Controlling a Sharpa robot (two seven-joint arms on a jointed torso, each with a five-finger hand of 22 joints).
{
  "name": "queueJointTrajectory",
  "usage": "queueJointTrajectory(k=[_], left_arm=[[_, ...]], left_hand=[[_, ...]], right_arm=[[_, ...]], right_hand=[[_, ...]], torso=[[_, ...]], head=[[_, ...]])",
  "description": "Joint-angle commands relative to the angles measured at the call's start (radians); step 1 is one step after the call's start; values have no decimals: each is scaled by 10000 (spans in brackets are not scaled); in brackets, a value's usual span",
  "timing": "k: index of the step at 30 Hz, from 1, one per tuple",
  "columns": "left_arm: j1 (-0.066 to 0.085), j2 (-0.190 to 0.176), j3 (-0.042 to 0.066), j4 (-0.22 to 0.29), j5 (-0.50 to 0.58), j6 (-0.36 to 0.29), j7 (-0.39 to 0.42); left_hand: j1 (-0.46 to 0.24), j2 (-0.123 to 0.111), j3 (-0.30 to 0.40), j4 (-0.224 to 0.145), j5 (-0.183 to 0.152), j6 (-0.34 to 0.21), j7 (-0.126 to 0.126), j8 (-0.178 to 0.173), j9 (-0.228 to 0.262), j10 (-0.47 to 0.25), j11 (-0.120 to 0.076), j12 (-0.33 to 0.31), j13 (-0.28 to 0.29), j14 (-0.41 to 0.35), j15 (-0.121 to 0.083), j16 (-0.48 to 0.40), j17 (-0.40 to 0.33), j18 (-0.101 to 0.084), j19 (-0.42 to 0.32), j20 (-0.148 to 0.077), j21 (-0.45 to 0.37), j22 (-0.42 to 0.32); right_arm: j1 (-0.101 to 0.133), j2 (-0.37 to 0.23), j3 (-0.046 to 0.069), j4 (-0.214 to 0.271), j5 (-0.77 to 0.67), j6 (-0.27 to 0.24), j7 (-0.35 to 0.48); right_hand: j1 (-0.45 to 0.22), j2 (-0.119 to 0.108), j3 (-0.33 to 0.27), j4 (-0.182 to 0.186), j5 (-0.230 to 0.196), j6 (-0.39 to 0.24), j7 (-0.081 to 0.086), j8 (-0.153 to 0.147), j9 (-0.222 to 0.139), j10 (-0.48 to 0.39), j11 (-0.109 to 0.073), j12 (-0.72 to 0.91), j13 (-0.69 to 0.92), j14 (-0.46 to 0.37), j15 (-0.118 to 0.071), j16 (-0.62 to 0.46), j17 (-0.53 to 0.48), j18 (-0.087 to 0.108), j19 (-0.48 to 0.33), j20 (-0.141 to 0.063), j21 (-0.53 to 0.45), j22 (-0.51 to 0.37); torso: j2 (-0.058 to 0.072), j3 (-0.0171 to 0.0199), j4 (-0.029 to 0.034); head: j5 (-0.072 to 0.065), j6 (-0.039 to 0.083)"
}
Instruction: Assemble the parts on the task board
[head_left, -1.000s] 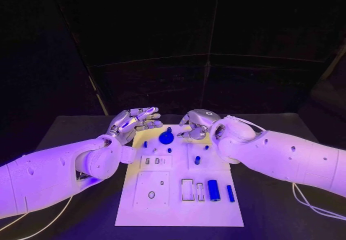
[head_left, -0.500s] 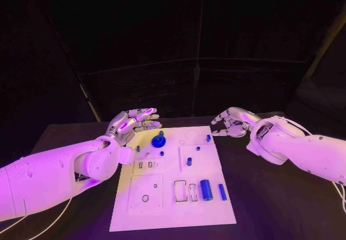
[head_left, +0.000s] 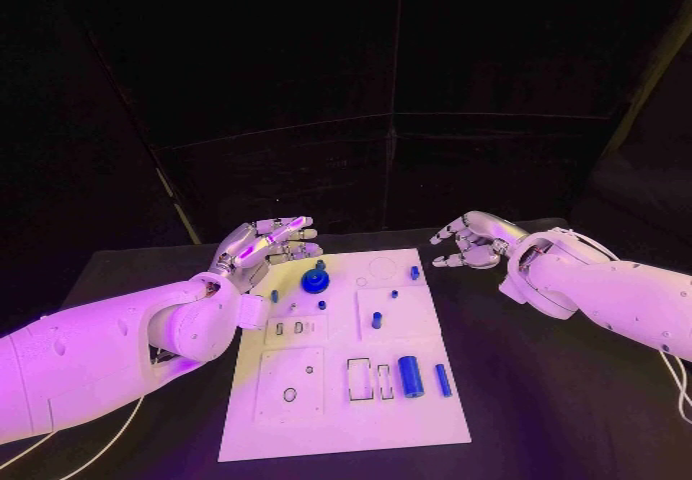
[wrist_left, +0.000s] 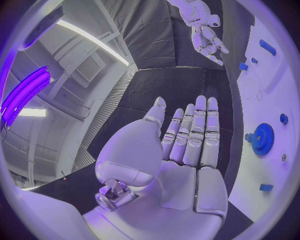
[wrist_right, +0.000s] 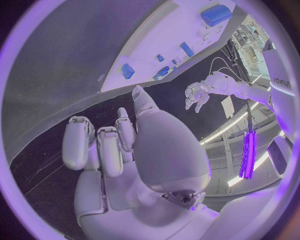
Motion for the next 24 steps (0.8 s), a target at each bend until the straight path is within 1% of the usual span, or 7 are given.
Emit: queueJointTrajectory(k=[1, 8, 12, 16, 18, 22, 24], left_arm=[[4, 20, 8, 0, -47, 165, 58], [-9, 52, 8, -7, -47, 201, 24], [-12, 63, 8, -17, -47, 205, -1], [-13, 88, 8, -31, -47, 211, -25], [-14, 103, 8, -42, -47, 212, -31], [-20, 130, 8, -68, -47, 215, -47], [-23, 134, 8, -78, -47, 218, -54]], left_hand=[[-20, 36, -27, -17, -31, -38, 298, -55, -16, -22, 38, -50, -13, 11, 46, -49, 17, 55, 59, -10, -51, -14], [-22, 36, -28, -19, -31, -38, 297, -57, -15, -20, 38, -52, -12, 13, 46, -52, 18, 55, 60, -10, -54, -14], [-22, 36, -28, -19, -31, -38, 297, -57, -15, -20, 38, -52, -12, 13, 46, -52, 18, 55, 60, -10, -54, -14], [-22, 36, -28, -19, -31, -38, 297, -57, -15, -20, 38, -52, -12, 13, 46, -52, 18, 55, 60, -10, -54, -14], [-24, 40, -29, -21, -31, -41, 298, -61, -15, -22, 39, -55, -12, 13, 46, -55, 18, 55, 61, -9, -57, -14], [-25, 40, -29, -21, -31, -42, 298, -61, -15, -22, 39, -55, -12, 13, 46, -56, 18, 55, 61, -9, -57, -14], [-25, 40, -29, -21, -31, -42, 298, -61, -15, -22, 39, -55, -12, 13, 46, -56, 18, 55, 61, -9, -57, -14]], right_arm=[[-74, 119, 4, -138, 111, 337, 296], [-334, 351, 4, -275, 108, 516, 334], [-417, 432, 5, -331, 107, 308, 354], [-466, 508, 5, -418, 108, 204, 323], [-501, 555, 5, -457, 108, 55, 271], [-566, 651, 5, -523, 109, -411, 134], [-588, 697, 5, -555, 109, -626, 79]], right_hand=[[126, 48, 15, -79, -65, -82, 16, -32, -1, 20, 33, -39, 20, 762, 5, 43, 1347, -161, 53, 27, 26, 1], [193, 83, 42, -144, -67, -53, 12, -14, 9, 37, 30, -15, 49, 763, 5, 47, 1357, -161, 53, 29, 28, 7], [235, 189, 102, -183, -34, 26, 19, 28, 26, 38, 32, -11, 57, 767, 5, 55, 1376, -161, 52, 30, 31, 10], [238, 228, 124, -190, -20, 55, 23, 42, 31, 44, 35, 0, 70, 767, 7, 55, 1376, -162, 54, 31, 33, 16], [242, 281, 158, -201, -5, 118, 24, 72, 41, 67, 35, 28, 100, 767, 8, 55, 1376, -162, 54, 33, 36, 19], [258, 371, 231, -219, 27, 164, 30, 89, 43, 103, 37, 73, 147, 770, 9, 62, 1393, -160, 47, 33, 33, 10], [257, 405, 261, -221, 43, 170, 34, 88, 41, 124, 38, 98, 174, 771, 10, 65, 1399, -163, 55, 34, 40, 24]], torso=[[11, 8, 2], [7, 17, -11], [11, 16, -2], [17, 13, 25], [12, 17, 24], [19, 31, 27], [20, 28, 25]], head=[[-12, -34], [-7, -87], [29, -99], [-6, -104], [16, -117], [66, -124], [72, -135]])
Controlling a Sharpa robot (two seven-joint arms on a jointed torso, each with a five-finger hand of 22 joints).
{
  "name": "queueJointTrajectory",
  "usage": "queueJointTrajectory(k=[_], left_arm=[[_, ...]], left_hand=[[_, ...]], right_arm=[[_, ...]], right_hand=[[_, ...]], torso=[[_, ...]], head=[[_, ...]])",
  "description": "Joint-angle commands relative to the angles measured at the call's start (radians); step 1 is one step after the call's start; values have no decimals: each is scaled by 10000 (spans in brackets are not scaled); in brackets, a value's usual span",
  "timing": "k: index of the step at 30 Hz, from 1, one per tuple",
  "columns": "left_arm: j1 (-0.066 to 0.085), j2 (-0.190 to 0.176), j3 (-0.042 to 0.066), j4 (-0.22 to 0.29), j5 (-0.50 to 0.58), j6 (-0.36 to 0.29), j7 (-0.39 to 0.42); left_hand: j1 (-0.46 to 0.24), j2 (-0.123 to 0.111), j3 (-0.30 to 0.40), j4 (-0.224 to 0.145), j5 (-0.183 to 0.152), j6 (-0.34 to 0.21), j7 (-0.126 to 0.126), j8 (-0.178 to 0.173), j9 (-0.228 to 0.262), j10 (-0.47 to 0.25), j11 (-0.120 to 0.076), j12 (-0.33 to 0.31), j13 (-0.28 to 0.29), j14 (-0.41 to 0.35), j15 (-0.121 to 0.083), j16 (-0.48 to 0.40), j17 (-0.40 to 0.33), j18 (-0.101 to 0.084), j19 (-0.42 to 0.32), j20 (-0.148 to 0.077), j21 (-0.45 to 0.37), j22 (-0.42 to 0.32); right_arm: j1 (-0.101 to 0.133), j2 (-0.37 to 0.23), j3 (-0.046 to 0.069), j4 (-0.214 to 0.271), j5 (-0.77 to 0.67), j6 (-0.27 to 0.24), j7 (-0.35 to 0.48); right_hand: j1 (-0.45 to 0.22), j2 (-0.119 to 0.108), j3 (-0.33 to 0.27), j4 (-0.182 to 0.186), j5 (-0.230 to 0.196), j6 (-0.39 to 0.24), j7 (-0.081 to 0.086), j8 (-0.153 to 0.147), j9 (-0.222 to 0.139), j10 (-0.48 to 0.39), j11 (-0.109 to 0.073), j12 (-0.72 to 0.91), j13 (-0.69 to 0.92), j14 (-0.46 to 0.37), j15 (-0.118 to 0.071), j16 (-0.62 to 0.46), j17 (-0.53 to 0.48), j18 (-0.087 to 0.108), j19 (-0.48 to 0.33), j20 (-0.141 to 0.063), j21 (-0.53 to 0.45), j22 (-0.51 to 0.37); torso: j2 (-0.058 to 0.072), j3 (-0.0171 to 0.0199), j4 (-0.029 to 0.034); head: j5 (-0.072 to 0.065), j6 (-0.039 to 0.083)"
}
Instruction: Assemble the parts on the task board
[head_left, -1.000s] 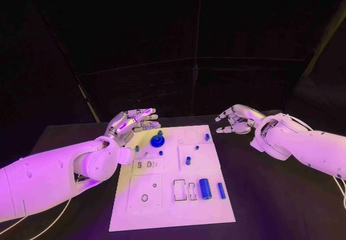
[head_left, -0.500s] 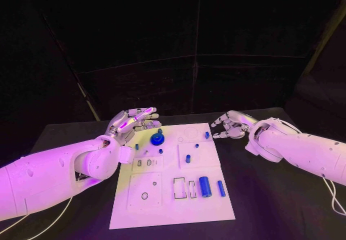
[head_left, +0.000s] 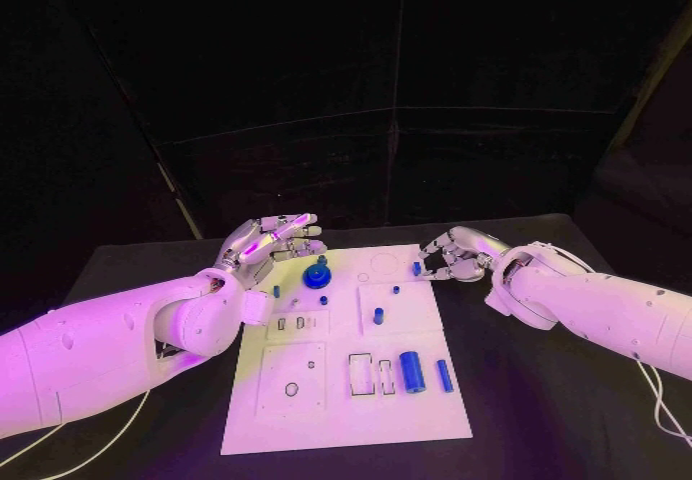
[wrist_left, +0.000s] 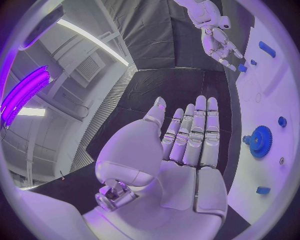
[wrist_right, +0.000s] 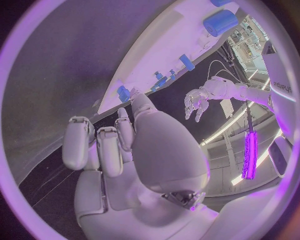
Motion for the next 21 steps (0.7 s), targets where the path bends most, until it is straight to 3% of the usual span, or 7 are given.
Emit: queueJointTrajectory(k=[1, 6, 21], left_arm=[[4, 16, 8, -14, -46, 154, 1], [0, 33, 8, -58, -46, 202, -51], [-2, 66, 8, -80, -47, 260, -107]], left_hand=[[-24, 40, -29, -21, -30, -41, 298, -61, -16, -23, 39, -56, -13, 13, 47, -56, 11, 55, 61, -9, -57, -15], [-27, 43, -29, -22, -31, -44, 299, -65, -16, -25, 40, -59, -13, 12, 47, -59, 12, 55, 61, -8, -60, -15], [-28, 43, -29, -22, -31, -45, 299, -65, -16, -25, 40, -60, -13, 12, 47, -59, 12, 55, 61, -8, -61, -15]], right_arm=[[-7, 68, 5, -49, 37, -792, -126], [-49, 183, 6, -116, 38, -972, -125], [-109, 474, 7, -391, 38, -347, -289]], right_hand=[[-18, 135, 88, 5, 67, 81, 20, 30, 6, 110, -14, 66, 18, 771, 10, 65, 1398, -162, 57, 34, 41, 15], [-20, 181, 130, 2, 73, 87, 25, 28, 2, 112, -11, 69, 21, 772, 12, 67, 1401, -164, 61, 36, 45, 23], [-65, 212, 209, -30, -130, 158, 24, 45, 1, 122, -8, 90, 43, 771, 17, 65, 1398, -162, 58, 42, 46, 22]], torso=[[11, 0, 18], [14, 10, 1], [14, 14, 10]], head=[[24, -21], [101, -42], [93, -82]])
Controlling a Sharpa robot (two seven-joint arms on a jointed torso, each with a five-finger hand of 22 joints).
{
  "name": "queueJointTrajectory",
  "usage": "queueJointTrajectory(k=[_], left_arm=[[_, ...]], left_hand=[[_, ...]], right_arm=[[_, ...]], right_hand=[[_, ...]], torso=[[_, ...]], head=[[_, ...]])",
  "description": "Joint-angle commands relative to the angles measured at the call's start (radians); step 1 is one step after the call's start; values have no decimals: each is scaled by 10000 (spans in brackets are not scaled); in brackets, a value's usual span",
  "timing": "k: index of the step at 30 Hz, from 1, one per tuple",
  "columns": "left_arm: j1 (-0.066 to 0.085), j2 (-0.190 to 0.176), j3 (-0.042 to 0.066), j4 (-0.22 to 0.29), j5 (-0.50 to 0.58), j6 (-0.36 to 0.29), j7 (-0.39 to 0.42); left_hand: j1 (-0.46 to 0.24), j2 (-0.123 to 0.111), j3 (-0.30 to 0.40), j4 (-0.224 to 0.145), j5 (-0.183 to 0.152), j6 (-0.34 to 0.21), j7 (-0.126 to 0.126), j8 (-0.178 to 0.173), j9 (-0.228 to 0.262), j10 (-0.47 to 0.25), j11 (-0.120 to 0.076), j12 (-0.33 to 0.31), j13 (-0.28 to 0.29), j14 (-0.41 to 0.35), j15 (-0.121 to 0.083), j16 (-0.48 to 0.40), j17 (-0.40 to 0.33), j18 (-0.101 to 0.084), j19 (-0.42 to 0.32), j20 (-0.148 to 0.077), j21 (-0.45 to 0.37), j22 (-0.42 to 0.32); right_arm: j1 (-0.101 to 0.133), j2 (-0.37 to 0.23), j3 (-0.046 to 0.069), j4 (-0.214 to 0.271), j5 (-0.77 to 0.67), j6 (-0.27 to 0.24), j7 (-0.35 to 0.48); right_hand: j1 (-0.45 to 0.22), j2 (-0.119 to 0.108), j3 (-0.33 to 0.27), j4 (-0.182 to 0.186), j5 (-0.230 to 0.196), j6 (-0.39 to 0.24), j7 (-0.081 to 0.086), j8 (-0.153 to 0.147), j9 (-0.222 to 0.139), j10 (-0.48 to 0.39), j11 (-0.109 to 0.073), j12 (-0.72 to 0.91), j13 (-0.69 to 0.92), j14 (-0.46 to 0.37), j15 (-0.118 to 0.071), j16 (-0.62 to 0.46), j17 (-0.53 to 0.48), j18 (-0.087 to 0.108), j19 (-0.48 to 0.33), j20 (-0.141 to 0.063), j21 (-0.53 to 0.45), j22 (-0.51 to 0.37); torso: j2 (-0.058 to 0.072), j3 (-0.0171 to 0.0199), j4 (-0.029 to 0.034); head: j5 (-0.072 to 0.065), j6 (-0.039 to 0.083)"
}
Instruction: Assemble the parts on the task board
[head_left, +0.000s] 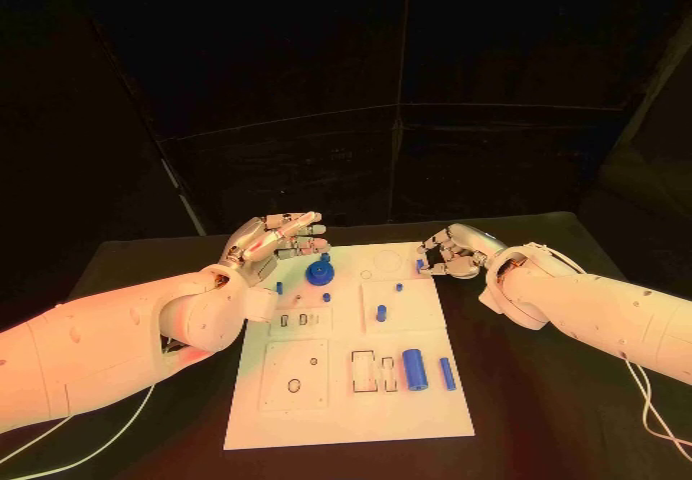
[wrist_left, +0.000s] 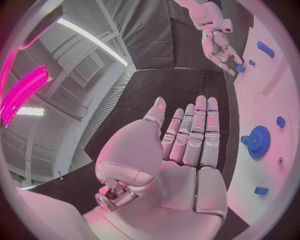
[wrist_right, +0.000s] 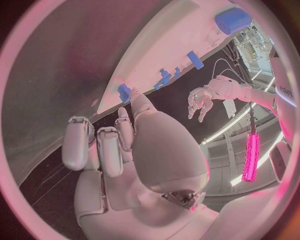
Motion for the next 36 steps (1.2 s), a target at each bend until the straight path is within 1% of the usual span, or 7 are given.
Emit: queueJointTrajectory(k=[1, 6, 13, 16, 21, 25, 36], left_arm=[[10, 11, 8, 7, -46, 175, 7], [10, 14, 8, 5, -47, 194, 7], [10, 21, 9, -1, -47, 195, 6], [10, 23, 9, -2, -47, 193, 6], [10, 44, 9, -7, -47, 193, 3], [10, 64, 9, -11, -47, 194, 1], [12, 79, 9, -14, -47, 186, -8]], left_hand=[[-28, 44, -29, -22, -31, -45, 299, -65, -16, -25, 40, -61, -14, 12, 47, -59, 14, 55, 61, -8, -61, -15], [-32, 48, -31, -24, -31, -52, 301, -72, -16, -30, 42, -68, -14, 11, 49, -66, 15, 55, 60, -6, -67, -16], [-32, 48, -31, -24, -31, -52, 301, -72, -16, -30, 42, -68, -14, 11, 49, -66, 15, 55, 60, -6, -67, -16], [-32, 48, -31, -24, -31, -52, 301, -72, -16, -30, 42, -68, -14, 11, 49, -66, 15, 55, 60, -6, -67, -16], [-32, 48, -31, -24, -31, -52, 301, -72, -16, -30, 42, -68, -14, 11, 49, -66, 15, 55, 60, -6, -67, -16], [-31, 52, -29, -30, -30, -57, 301, -77, -16, -34, 43, -73, -14, 10, 50, -71, 16, 55, 60, -5, -72, -16], [-29, 56, -28, -34, -30, -59, 301, -80, -16, -35, 43, -75, -13, 10, 50, -73, 16, 55, 61, -5, -74, -16]], right_arm=[[13, 34, 4, -44, 22, 270, -107], [9, 92, 4, -99, -46, 485, -169], [6, 139, 5, -171, -108, 474, -311], [6, 178, 5, -195, -138, 509, -367], [5, 258, 5, -221, -218, 580, -458], [5, 311, 5, -257, -261, 591, -571], [5, 368, 6, -322, -291, 630, -680]], right_hand=[[-19, 122, 60, 10, -41, 66, -7, 49, 4, 38, 7, 49, -13, 771, 17, 11, 1396, -163, 24, 8, 47, 9], [-20, 120, 72, -2, -52, 99, -12, 62, 8, 37, 2, 49, -12, 771, 15, 11, 1398, -163, 25, 8, 48, 12], [-45, 192, 151, -10, -57, 230, -32, 112, 21, 96, -16, 121, 63, 774, 3, 16, 1411, -165, 33, 2, 56, 29], [-53, 230, 204, -24, -55, 320, -53, 143, 27, 190, -32, 231, 174, 777, -9, 23, 1426, -172, 54, -7, 71, 65], [-71, 288, 297, -48, -69, 497, -96, 197, 38, 243, -69, 285, 227, 778, -37, 24, 1429, -174, 64, -28, 81, 85], [-1, 387, 466, -127, -130, 645, -142, 228, 38, 256, -111, 293, 241, 777, -75, 21, 1426, -174, 66, -60, 84, 90], [-38, 408, 573, -156, -240, 757, -171, 238, 31, 280, -137, 315, 270, 777, -98, 20, 1428, -180, 80, -86, 94, 116]], torso=[[-5, 11, 0], [0, 13, -14], [0, 19, -4], [2, 22, -13], [9, 24, 3], [8, 22, -6], [6, 23, -8]], head=[[5, -11], [15, -15], [35, -20], [29, -21], [20, -30], [52, -24], [40, -69]])
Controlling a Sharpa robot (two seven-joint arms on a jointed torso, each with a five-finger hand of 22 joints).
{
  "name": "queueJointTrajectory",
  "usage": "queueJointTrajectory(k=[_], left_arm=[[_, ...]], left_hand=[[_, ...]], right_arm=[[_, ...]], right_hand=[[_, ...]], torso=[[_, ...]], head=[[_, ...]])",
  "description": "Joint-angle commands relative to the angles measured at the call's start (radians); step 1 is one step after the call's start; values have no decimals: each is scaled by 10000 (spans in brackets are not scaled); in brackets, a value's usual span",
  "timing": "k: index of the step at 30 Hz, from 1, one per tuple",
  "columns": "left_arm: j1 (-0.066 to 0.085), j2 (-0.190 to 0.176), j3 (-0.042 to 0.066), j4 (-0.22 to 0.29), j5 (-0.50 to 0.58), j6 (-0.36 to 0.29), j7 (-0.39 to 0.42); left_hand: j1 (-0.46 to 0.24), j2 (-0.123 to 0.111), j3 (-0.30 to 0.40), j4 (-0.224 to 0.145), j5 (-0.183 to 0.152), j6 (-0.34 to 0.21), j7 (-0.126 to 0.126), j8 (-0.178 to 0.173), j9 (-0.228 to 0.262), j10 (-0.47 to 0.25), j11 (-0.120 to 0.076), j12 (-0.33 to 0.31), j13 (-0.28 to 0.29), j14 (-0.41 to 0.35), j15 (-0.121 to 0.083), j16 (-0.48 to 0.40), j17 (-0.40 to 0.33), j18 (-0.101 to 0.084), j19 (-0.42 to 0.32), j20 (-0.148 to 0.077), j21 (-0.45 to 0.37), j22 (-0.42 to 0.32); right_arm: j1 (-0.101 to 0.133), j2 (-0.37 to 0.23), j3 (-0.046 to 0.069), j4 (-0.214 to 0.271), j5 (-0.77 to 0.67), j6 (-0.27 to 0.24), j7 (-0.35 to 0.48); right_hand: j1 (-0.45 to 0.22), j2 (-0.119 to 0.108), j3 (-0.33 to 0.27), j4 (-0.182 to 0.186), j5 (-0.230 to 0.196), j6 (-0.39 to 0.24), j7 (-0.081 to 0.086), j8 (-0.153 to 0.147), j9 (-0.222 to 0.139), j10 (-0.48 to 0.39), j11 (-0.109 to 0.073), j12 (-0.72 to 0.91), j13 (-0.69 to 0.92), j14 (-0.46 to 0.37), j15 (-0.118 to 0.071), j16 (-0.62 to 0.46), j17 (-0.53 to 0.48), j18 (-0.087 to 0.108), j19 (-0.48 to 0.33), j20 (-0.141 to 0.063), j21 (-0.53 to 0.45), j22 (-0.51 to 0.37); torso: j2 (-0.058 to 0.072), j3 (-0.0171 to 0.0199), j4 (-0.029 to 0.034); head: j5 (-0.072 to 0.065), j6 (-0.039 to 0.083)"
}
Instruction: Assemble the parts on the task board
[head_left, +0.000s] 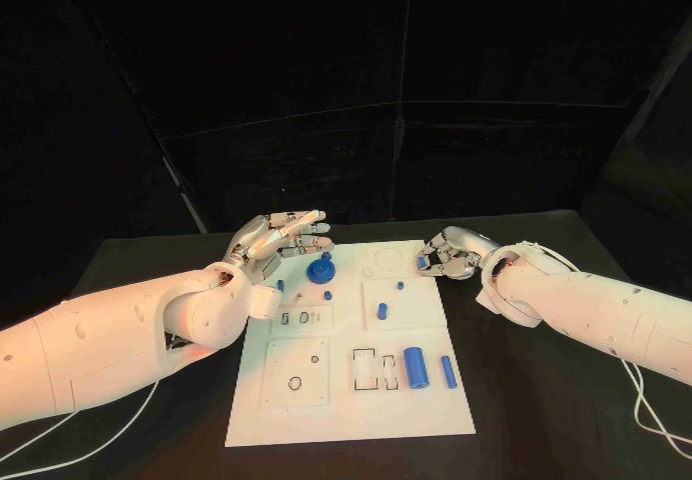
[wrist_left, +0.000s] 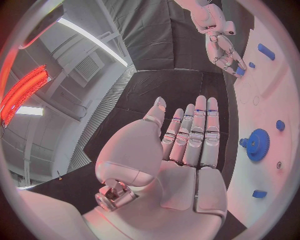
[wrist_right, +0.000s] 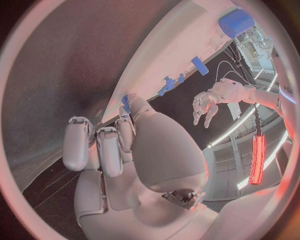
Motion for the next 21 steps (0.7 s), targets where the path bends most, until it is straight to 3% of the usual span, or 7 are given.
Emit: queueJointTrajectory(k=[1, 15, 21], left_arm=[[12, 13, 9, 7, -46, 126, 42], [14, -4, 9, 6, -46, 127, 15], [14, -17, 9, 17, -46, 97, 83]], left_hand=[[-29, 55, -28, -34, -30, -59, 301, -42, -17, -35, 43, -43, -14, 10, 50, -49, 10, 56, 61, -5, -34, -16], [-29, 55, -28, -34, -30, -59, 301, -42, -17, -35, 43, -43, -14, 10, 50, -49, 10, 56, 61, -5, -34, -16], [-44, 63, -33, -32, -31, -80, 303, -58, -19, -37, 45, -50, -13, 11, 52, -57, 12, 56, 63, -3, -42, -16]], right_arm=[[17, 16, 5, -7, -82, 90, -101], [17, 30, 5, 33, -35, -177, -65], [17, 13, 5, 139, 45, -935, -200]], right_hand=[[-14, 66, 67, -2, -56, 56, 18, 26, 7, 208, -206, 51, -2, 800, -76, 20, 1431, -181, 44, -50, 51, 16], [-124, 170, 396, -112, -173, 626, -195, 223, 66, 298, -372, 128, 96, 802, -211, 16, 1435, -180, 48, -157, 52, 25], [-323, 201, 477, -86, -194, 858, -308, 330, 116, 398, -468, 223, 205, 808, -299, 20, 1449, -191, 82, -244, 72, 79]], torso=[[2, 1, 2], [4, 15, 0], [8, 16, 21]], head=[[-10, -13], [-20, -60], [-44, -52]])
